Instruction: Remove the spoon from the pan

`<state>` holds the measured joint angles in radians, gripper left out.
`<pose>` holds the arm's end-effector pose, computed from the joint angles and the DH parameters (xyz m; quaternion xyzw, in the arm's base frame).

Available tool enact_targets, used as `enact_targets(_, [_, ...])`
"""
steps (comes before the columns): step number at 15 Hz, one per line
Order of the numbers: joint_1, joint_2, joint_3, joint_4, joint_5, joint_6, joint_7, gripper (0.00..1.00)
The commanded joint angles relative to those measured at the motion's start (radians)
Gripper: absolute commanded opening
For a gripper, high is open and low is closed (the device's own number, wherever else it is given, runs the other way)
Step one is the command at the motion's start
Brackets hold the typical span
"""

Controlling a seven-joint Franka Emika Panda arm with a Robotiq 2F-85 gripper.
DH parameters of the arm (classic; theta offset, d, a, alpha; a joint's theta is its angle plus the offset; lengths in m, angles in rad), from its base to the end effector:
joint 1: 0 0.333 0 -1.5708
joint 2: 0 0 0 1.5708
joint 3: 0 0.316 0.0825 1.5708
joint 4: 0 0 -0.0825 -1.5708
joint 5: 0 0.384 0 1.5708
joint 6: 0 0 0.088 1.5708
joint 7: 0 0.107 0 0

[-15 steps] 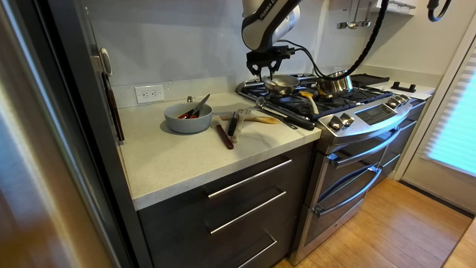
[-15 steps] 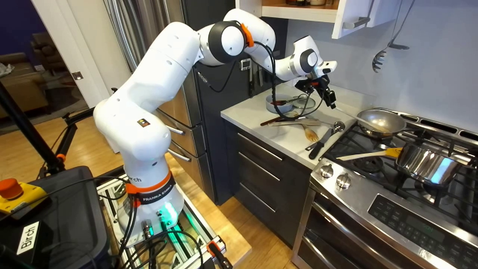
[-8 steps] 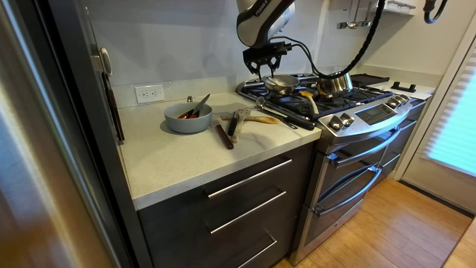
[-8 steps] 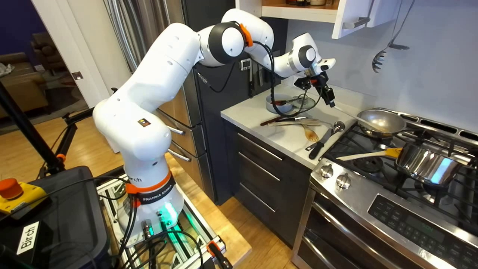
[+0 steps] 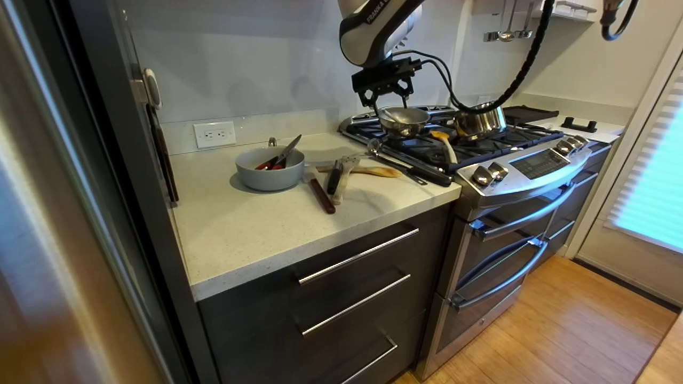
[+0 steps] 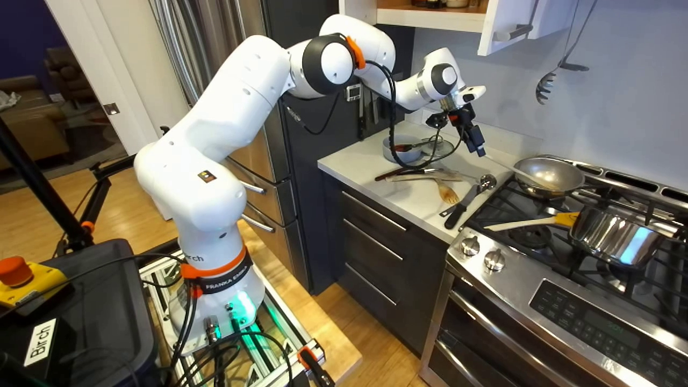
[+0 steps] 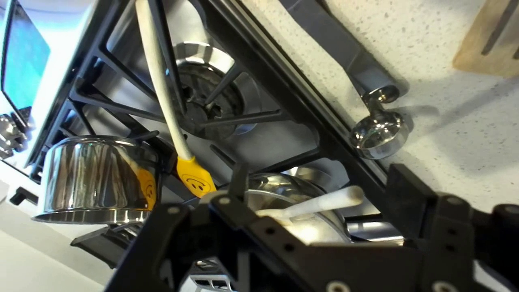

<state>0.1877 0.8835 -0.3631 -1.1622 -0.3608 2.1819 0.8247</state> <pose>0.7781 -0.0593 0.3063 0.9028 -0.3102 0.1743 0.2415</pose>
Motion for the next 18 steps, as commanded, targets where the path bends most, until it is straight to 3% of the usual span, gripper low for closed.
enact_targets(1, [-0.023, 0.049, -0.001, 0.058, -0.034, -0.031, 0.038, 0.86])
enact_targets(5, [-0.038, 0.081, -0.001, 0.095, -0.052, -0.009, 0.046, 0.91])
enact_targets(6, [-0.043, 0.087, 0.003, 0.105, -0.05, -0.008, 0.042, 0.88])
enact_targets(7, [-0.045, 0.093, 0.002, 0.117, -0.05, -0.015, 0.04, 0.82])
enact_targets(8, [-0.046, 0.098, 0.001, 0.124, -0.051, -0.02, 0.039, 0.64])
enact_targets(15, [-0.061, 0.117, 0.001, 0.153, -0.043, -0.018, 0.04, 0.09])
enact_targets(16, [-0.063, 0.116, 0.001, 0.154, -0.04, -0.019, 0.042, 0.03])
enact_targets(18, [-0.067, 0.111, 0.005, 0.15, -0.033, -0.022, 0.046, 0.0])
